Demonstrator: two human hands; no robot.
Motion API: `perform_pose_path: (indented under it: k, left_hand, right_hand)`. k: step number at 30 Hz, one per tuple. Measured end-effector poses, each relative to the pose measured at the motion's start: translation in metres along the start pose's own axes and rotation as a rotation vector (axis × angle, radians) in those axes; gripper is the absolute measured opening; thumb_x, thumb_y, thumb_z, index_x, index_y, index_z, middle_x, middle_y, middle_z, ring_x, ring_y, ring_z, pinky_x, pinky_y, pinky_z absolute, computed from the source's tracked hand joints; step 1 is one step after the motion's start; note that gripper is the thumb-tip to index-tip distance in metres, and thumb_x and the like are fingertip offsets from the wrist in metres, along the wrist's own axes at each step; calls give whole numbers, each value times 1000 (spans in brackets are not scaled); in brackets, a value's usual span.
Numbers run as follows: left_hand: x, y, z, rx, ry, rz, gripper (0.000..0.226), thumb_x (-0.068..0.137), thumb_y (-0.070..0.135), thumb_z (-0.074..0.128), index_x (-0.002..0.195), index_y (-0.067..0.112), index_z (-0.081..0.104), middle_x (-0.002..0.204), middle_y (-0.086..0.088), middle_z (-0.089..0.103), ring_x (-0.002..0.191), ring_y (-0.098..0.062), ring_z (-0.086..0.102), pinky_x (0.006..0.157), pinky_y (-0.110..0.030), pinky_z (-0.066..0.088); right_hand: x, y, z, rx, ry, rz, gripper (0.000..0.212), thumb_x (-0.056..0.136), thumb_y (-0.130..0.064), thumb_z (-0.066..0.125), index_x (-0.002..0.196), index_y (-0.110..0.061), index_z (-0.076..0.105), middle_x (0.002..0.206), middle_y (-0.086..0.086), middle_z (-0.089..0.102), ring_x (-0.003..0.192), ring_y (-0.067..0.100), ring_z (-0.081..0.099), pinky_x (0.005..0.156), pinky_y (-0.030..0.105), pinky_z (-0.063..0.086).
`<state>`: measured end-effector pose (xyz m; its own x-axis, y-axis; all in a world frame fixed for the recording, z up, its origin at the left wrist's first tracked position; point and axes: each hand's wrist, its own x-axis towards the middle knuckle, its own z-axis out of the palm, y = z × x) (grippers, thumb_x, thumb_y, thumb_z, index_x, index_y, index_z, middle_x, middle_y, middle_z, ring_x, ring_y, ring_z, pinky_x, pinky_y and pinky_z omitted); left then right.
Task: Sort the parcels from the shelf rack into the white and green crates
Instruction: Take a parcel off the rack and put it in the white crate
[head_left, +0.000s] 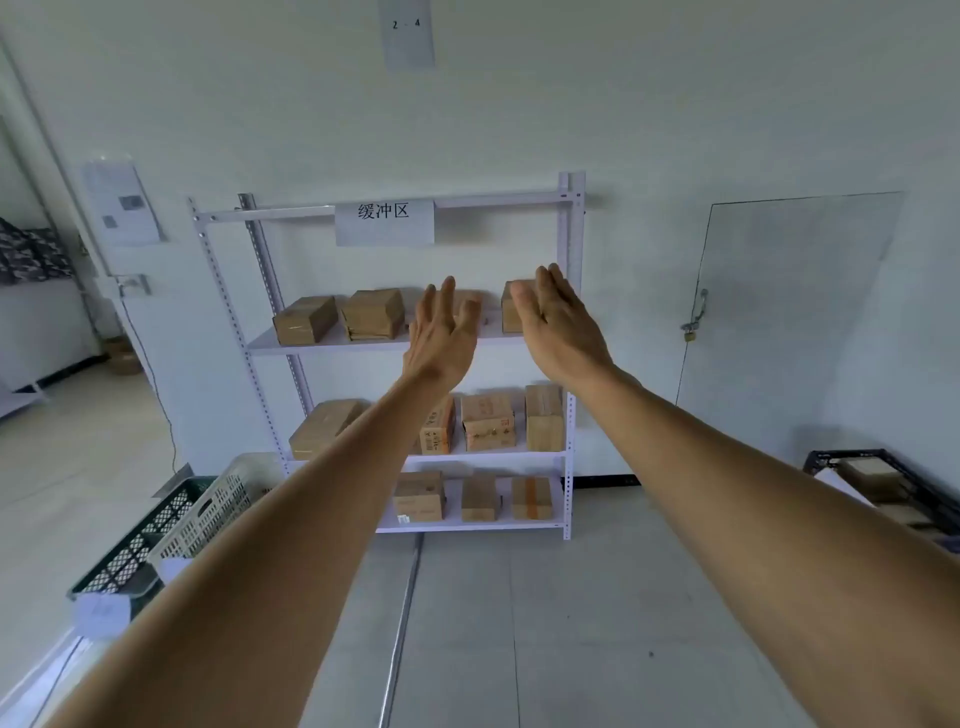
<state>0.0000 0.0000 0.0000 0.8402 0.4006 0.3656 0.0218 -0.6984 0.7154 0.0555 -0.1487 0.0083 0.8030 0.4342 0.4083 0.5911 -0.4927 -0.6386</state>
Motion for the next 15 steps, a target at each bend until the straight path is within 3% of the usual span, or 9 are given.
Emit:
perform_pose_path:
  k: [4, 15]
  left_hand:
    - [49, -17, 17, -223, -55, -91, 63, 116, 53, 20, 171, 22, 21, 180, -3, 13, 167, -24, 3, 132, -49, 4]
    - [210, -97, 59, -581, -239, -301, 79, 105, 78, 22, 172, 36, 13, 181, 2, 10, 166, -26, 14, 133, -57, 17]
  right_hand:
    - [42, 16, 19, 105, -6, 89, 71, 112, -59, 18, 170, -18, 11, 179, -2, 2, 164, 14, 3, 131, 39, 9]
    - [185, 70, 82, 335, 49, 272, 70, 111, -60, 17, 170, -22, 18, 178, -1, 14, 164, 18, 13, 133, 43, 12]
